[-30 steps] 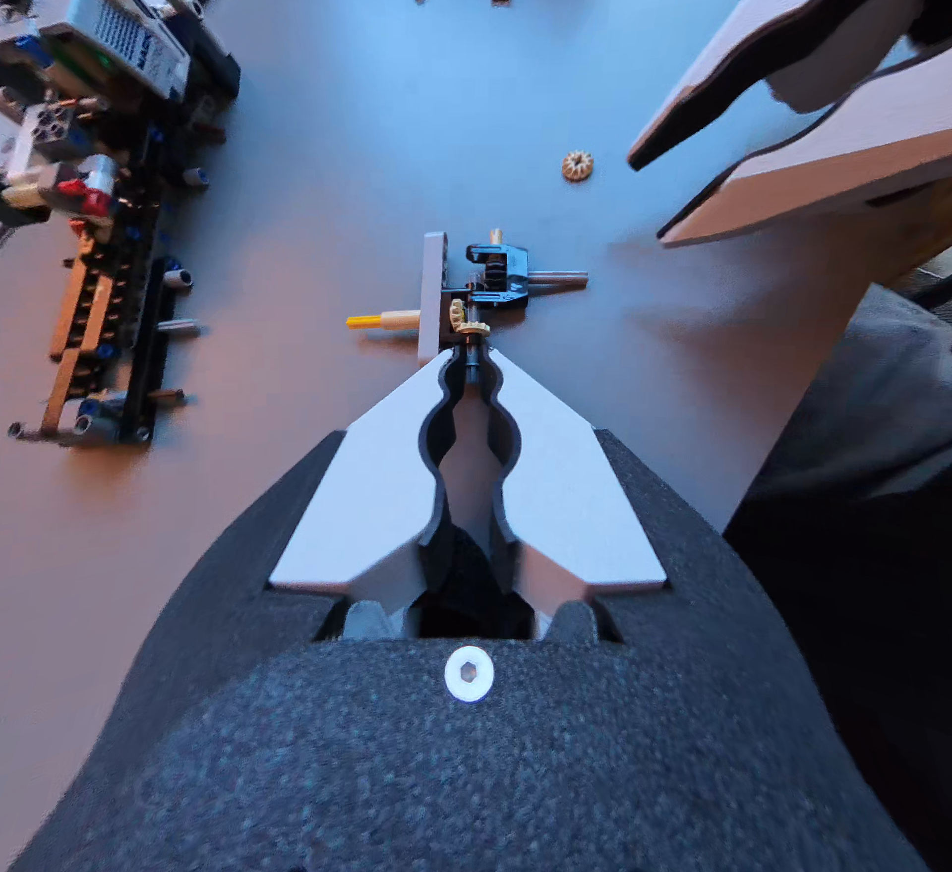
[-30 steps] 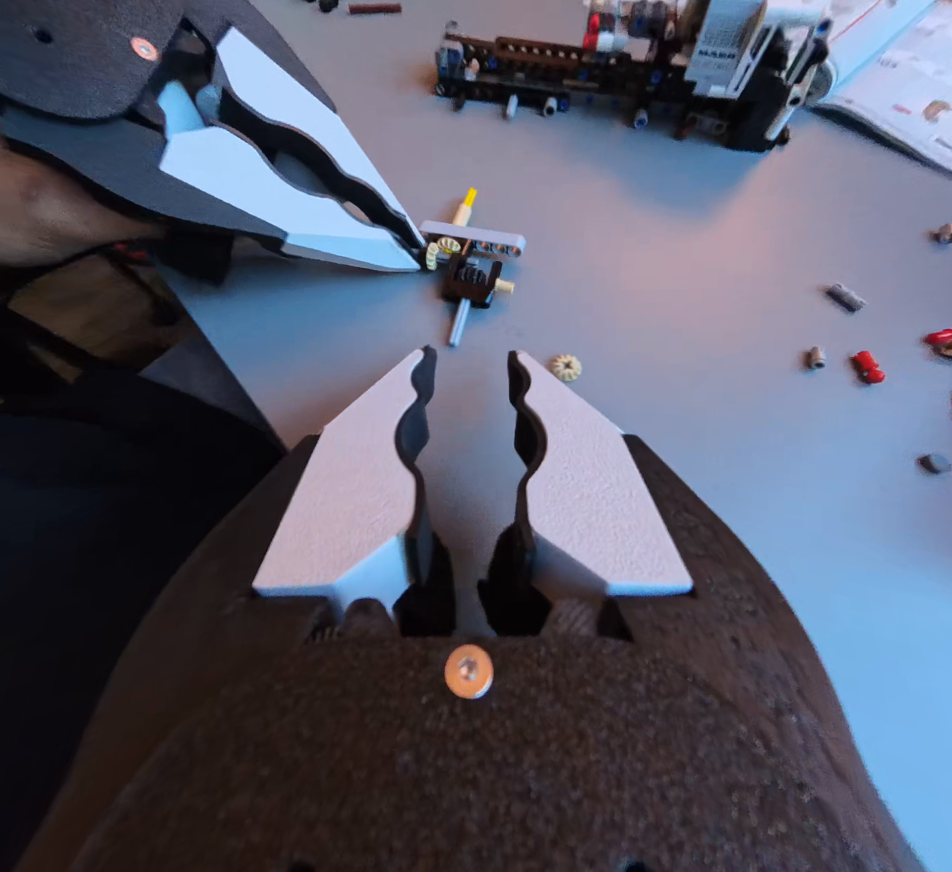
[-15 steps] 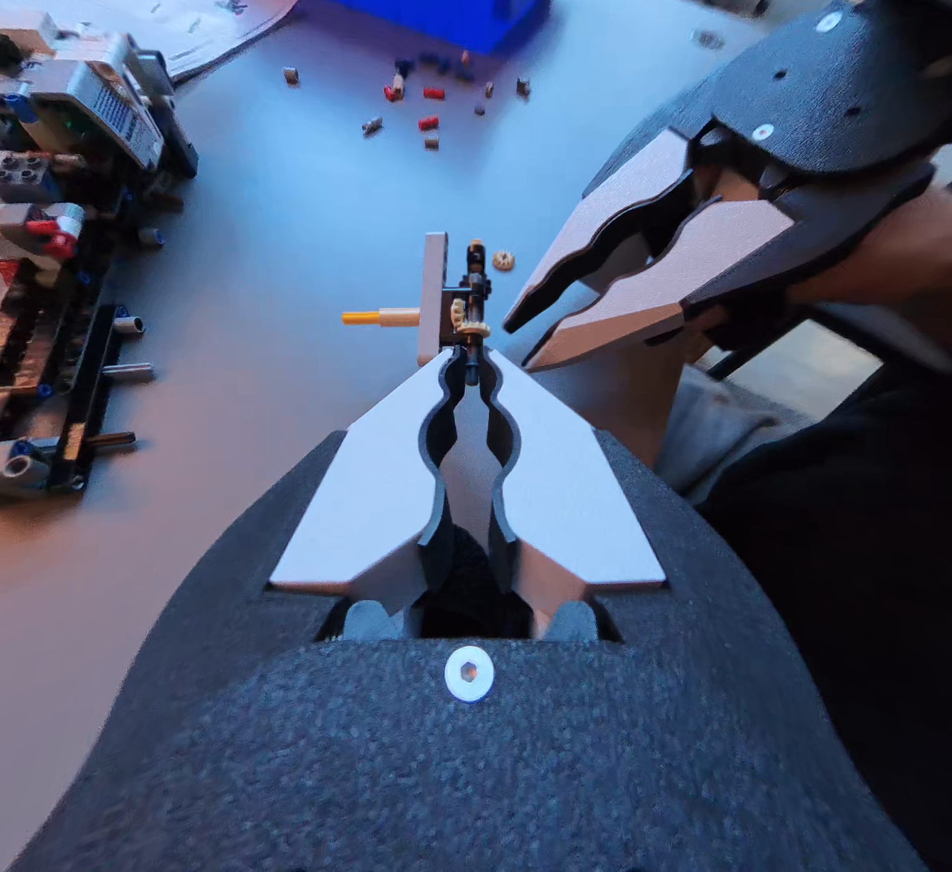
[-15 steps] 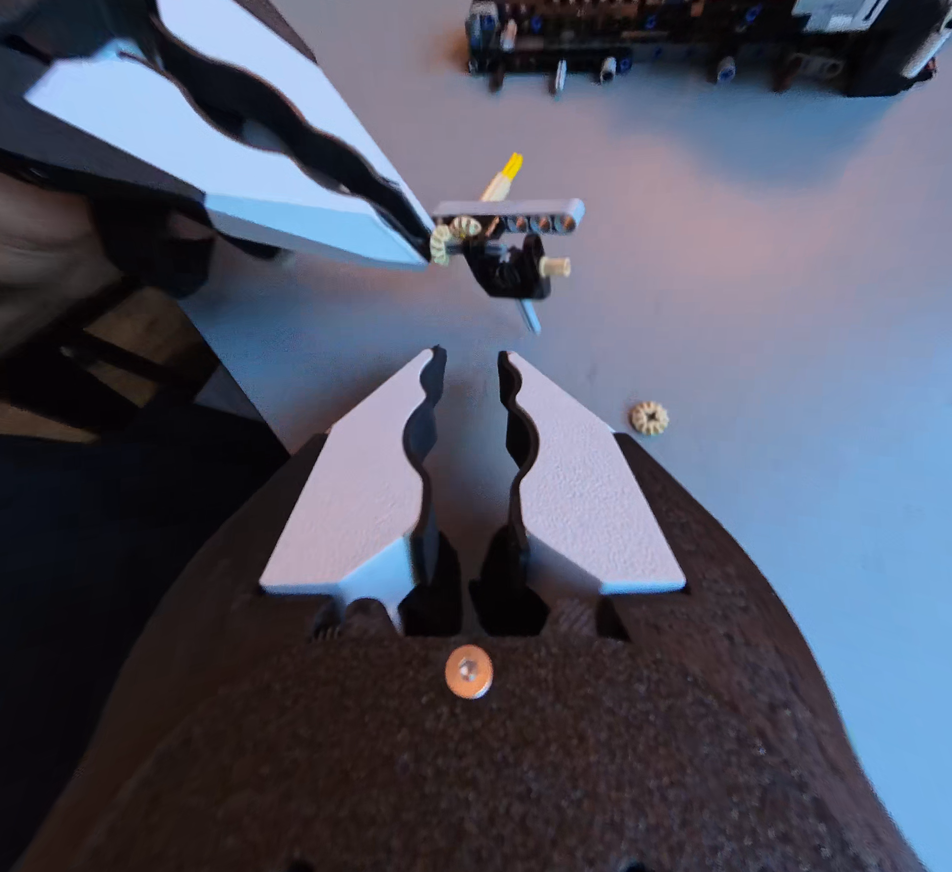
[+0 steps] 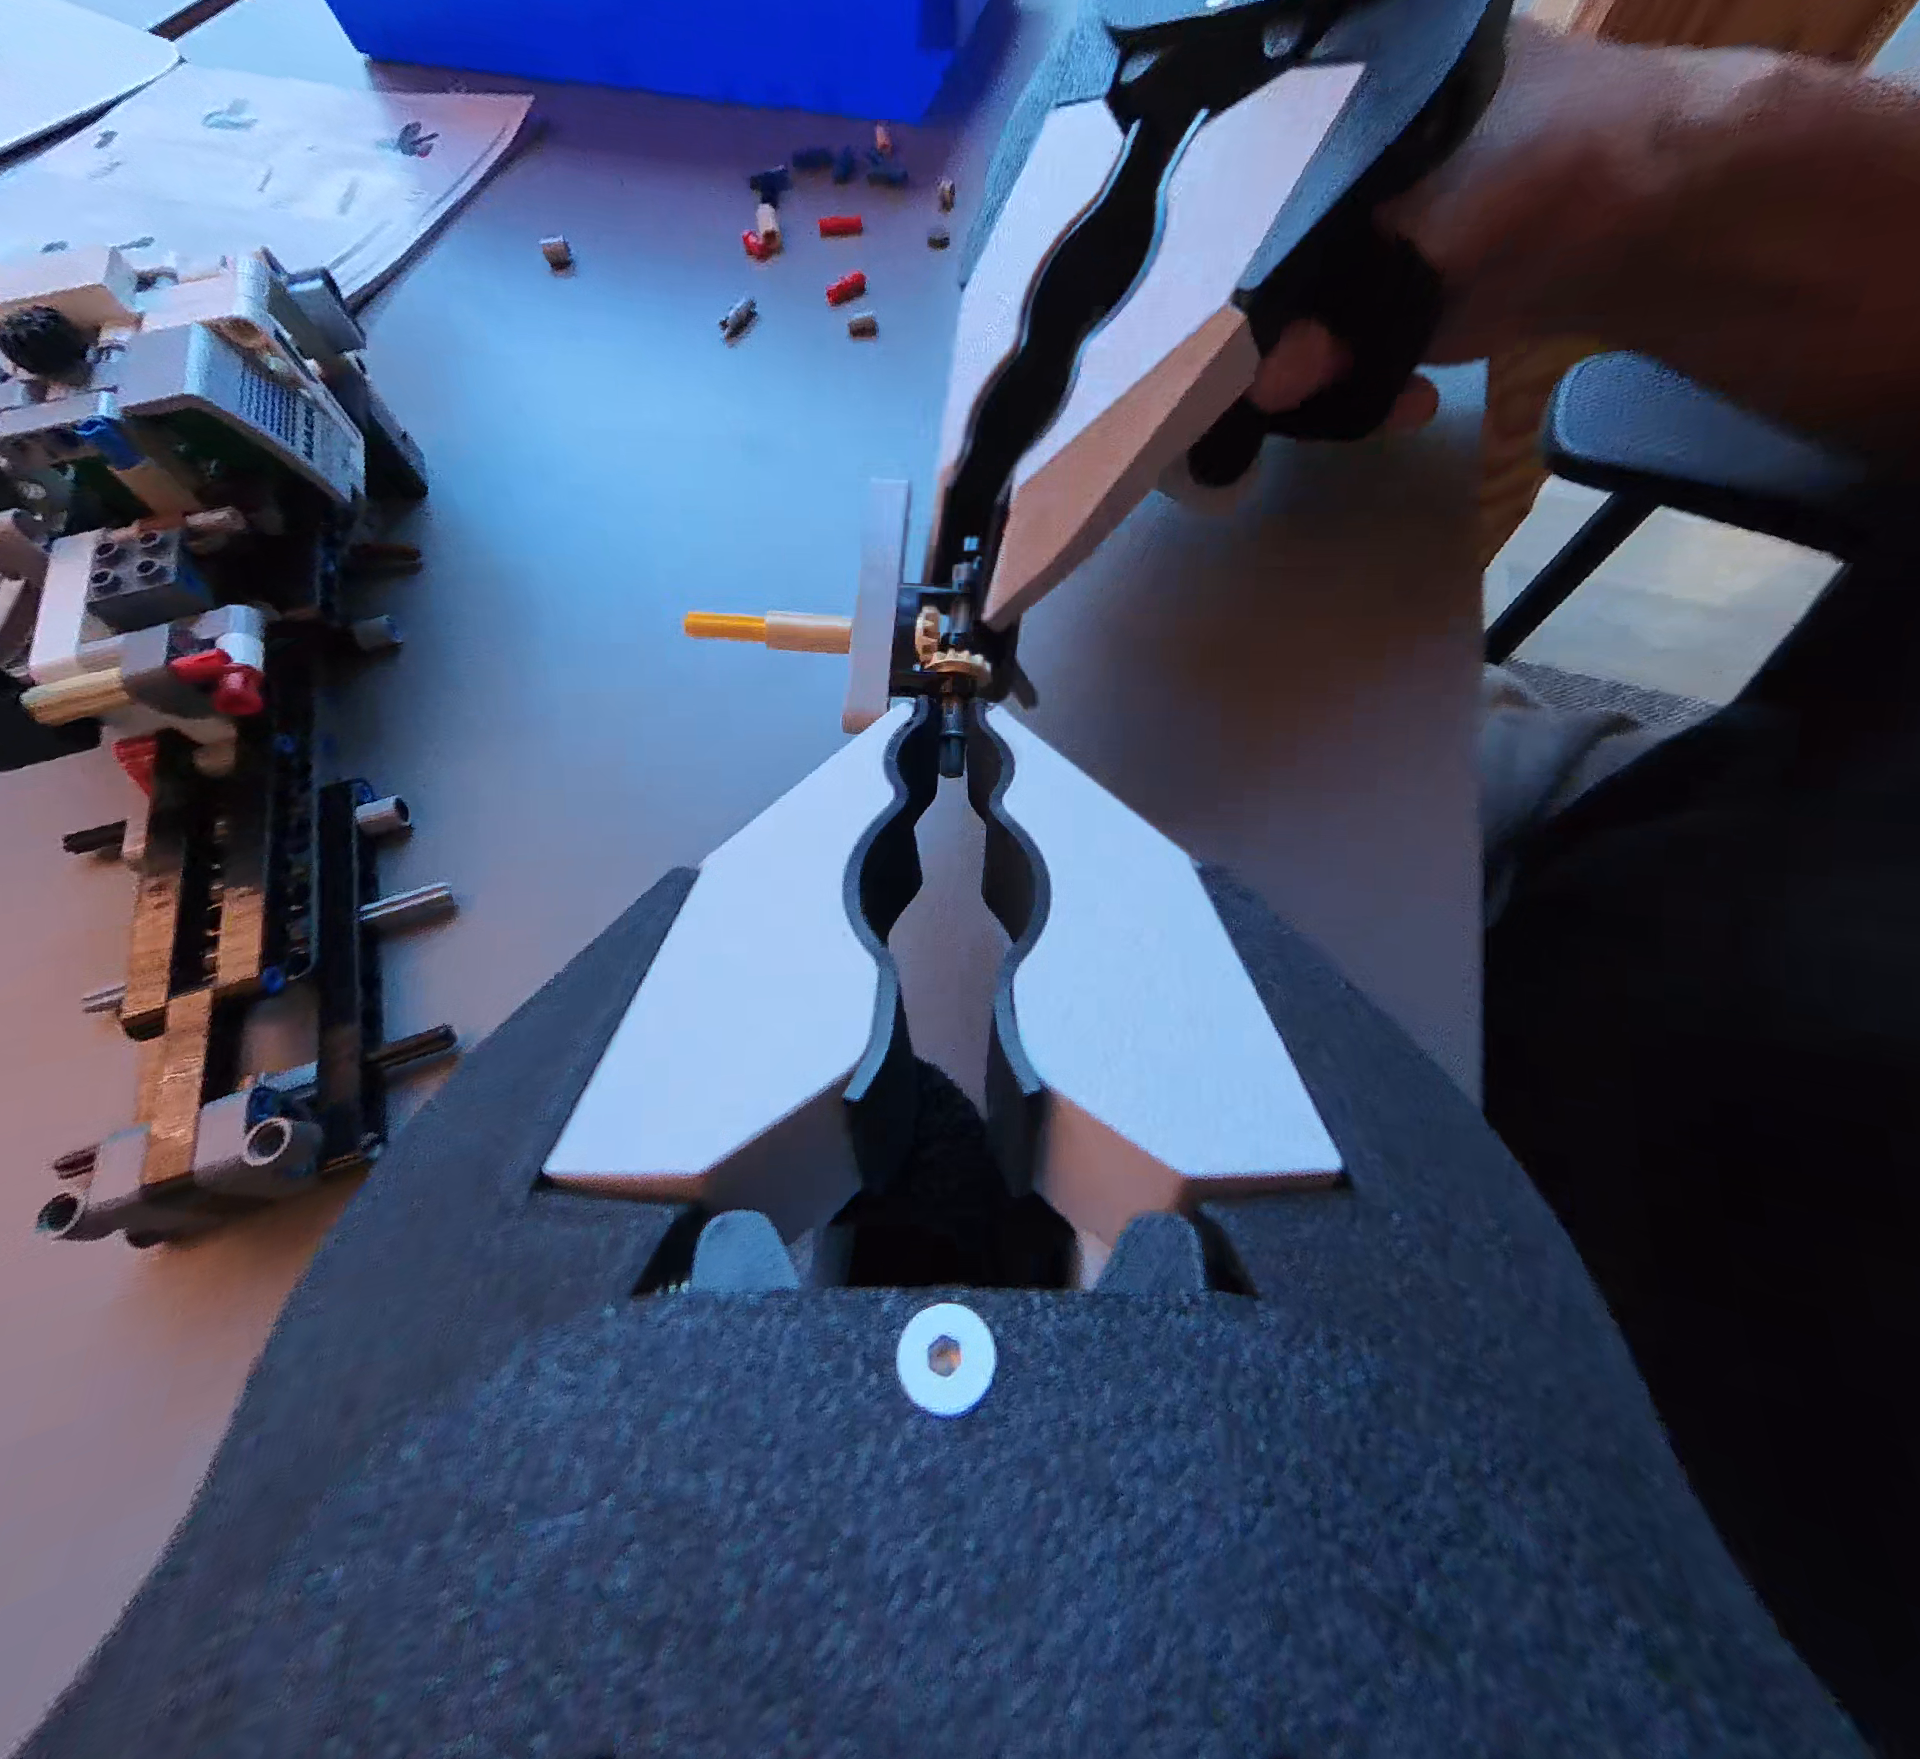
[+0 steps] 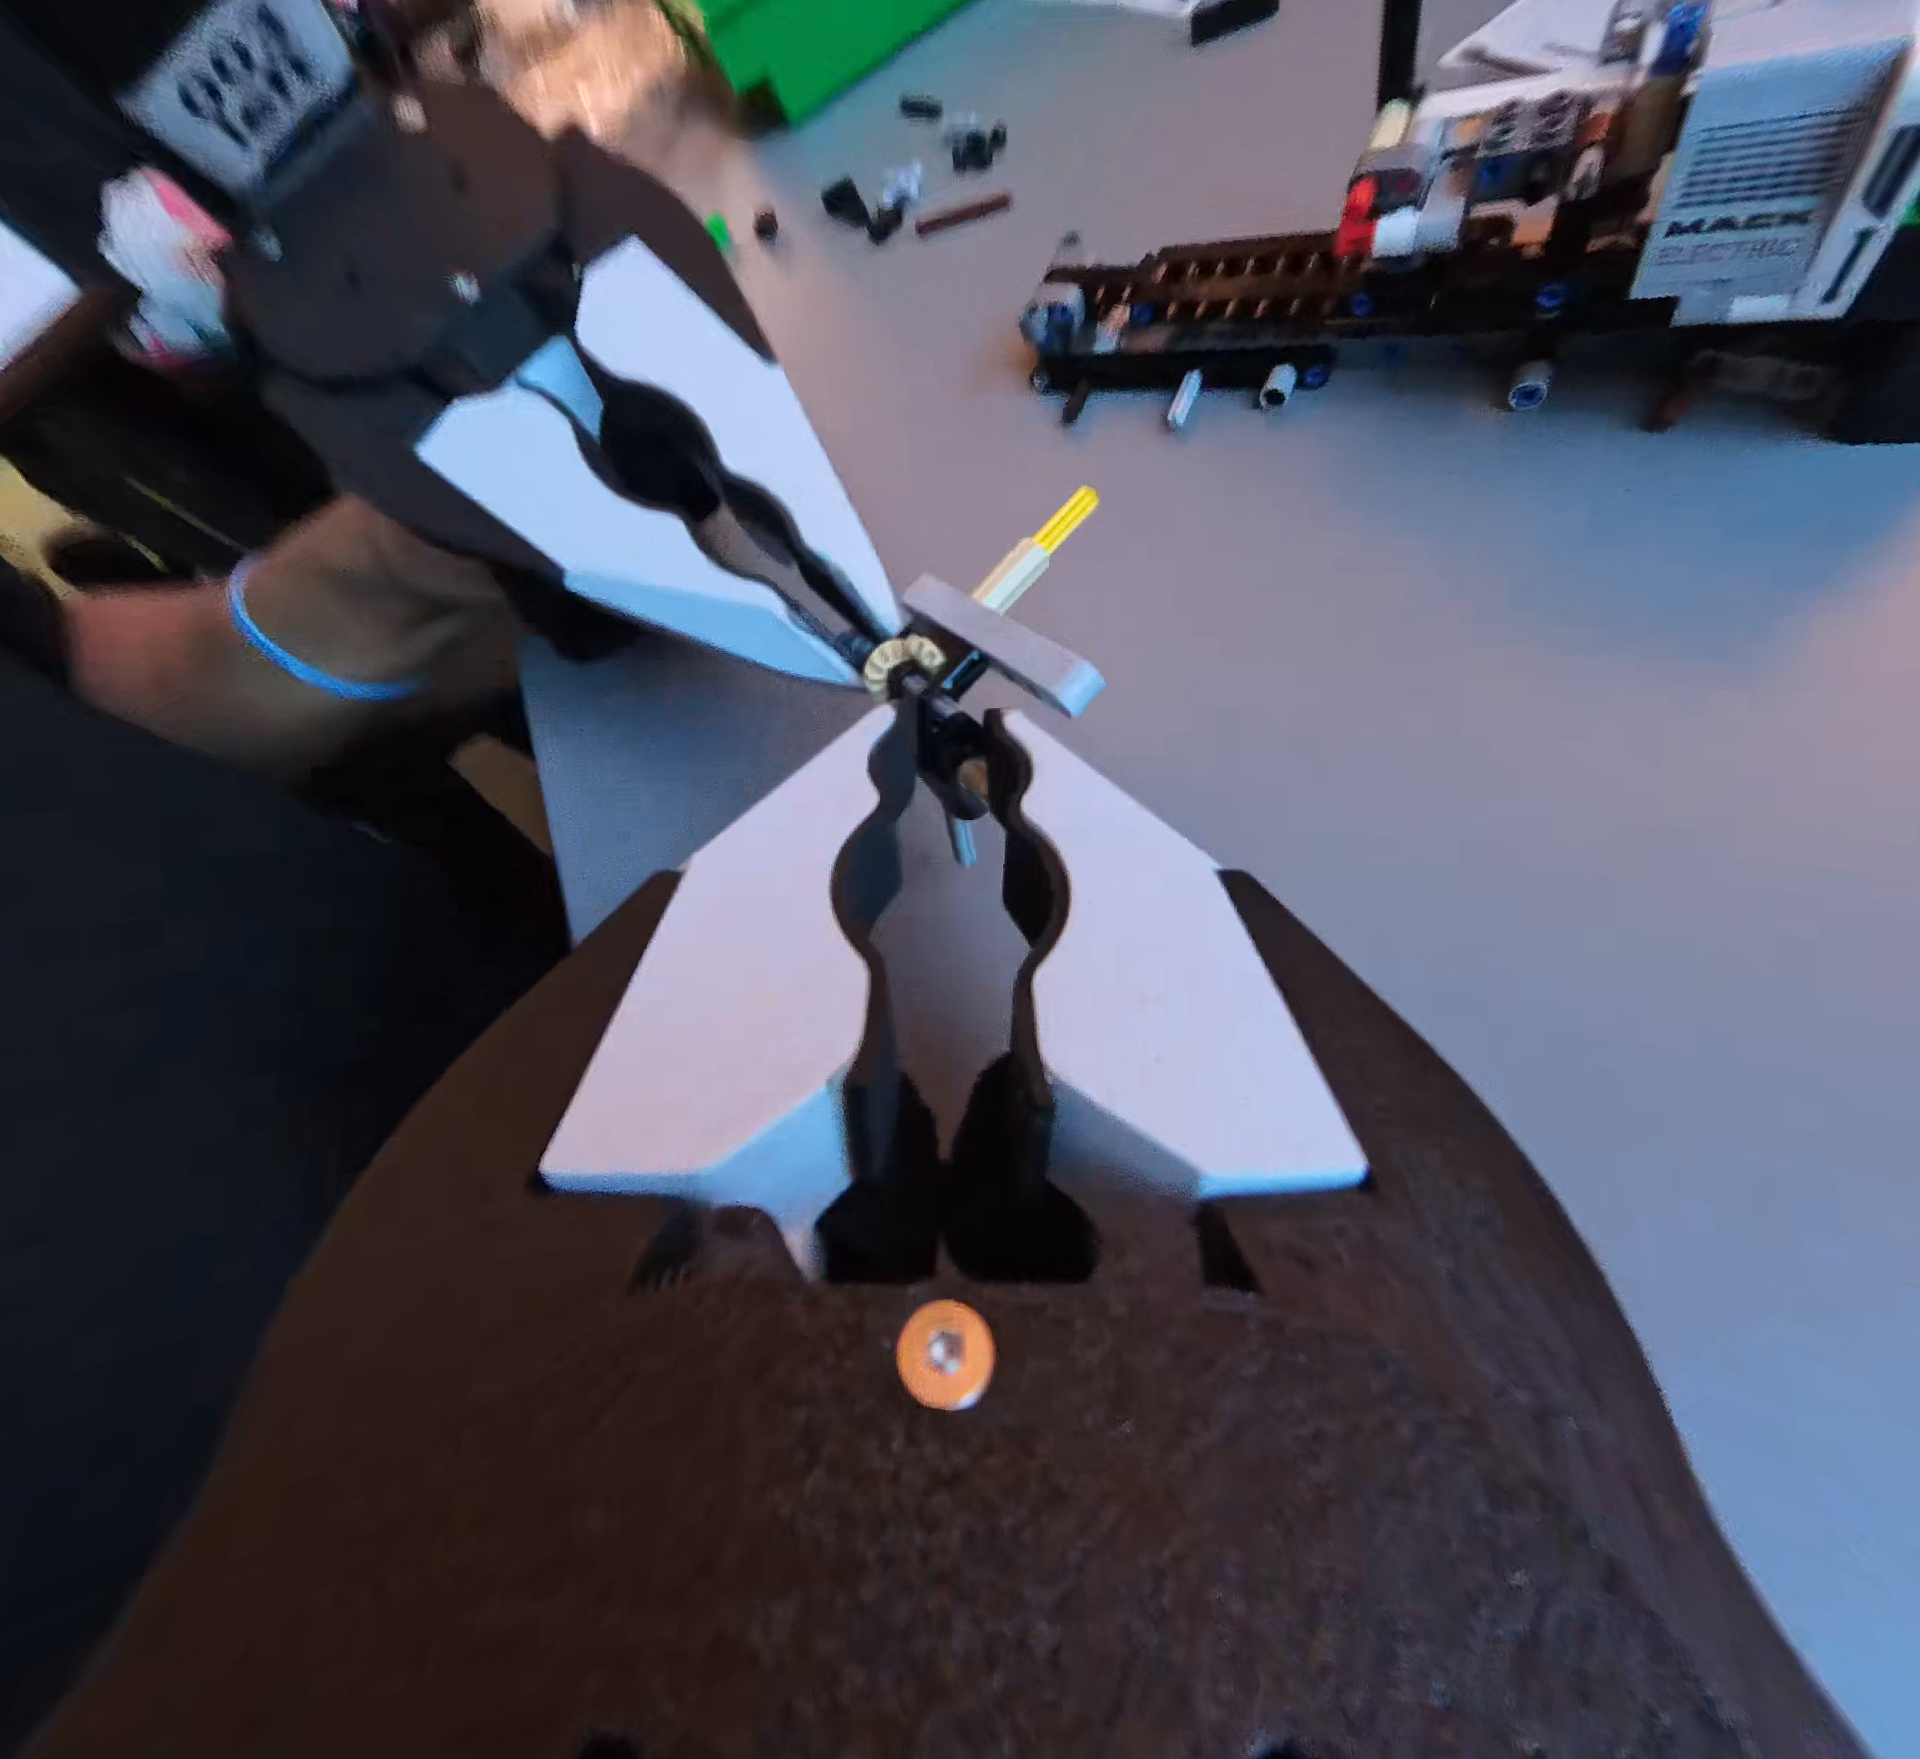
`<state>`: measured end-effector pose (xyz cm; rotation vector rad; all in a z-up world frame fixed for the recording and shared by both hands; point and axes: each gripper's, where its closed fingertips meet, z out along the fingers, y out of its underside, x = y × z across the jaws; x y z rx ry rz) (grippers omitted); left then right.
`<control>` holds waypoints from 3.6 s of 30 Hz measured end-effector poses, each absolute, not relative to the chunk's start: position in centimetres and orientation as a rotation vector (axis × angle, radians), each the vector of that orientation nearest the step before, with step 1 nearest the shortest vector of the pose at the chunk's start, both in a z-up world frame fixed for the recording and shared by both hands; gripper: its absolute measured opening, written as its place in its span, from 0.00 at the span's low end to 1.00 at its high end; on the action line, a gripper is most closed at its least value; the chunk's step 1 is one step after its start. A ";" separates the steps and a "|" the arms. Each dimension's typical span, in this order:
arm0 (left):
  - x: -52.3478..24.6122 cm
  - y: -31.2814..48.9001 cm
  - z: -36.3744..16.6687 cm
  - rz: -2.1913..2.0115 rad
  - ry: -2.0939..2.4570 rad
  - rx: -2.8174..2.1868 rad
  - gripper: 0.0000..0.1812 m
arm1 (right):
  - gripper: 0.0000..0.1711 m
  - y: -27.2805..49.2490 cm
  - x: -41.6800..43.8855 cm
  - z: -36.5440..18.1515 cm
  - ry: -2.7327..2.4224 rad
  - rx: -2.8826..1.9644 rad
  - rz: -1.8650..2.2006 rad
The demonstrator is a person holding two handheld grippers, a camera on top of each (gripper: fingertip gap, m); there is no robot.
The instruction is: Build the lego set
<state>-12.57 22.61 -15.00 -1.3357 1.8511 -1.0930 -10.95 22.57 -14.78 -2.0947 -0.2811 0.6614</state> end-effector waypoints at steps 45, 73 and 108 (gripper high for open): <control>-15.8 21.6 -12.5 -1.126 1.777 -1.289 0.01 | 0.28 22.3 -14.0 -16.3 -0.272 -2.131 0.439; -14.1 24.9 -19.0 -0.770 1.971 -1.428 0.02 | 0.12 20.5 -1.7 -11.4 0.039 -1.885 0.231; -8.1 27.6 -19.0 -0.940 2.106 -1.398 0.02 | 0.10 25.1 5.2 -14.8 -0.023 -2.039 0.074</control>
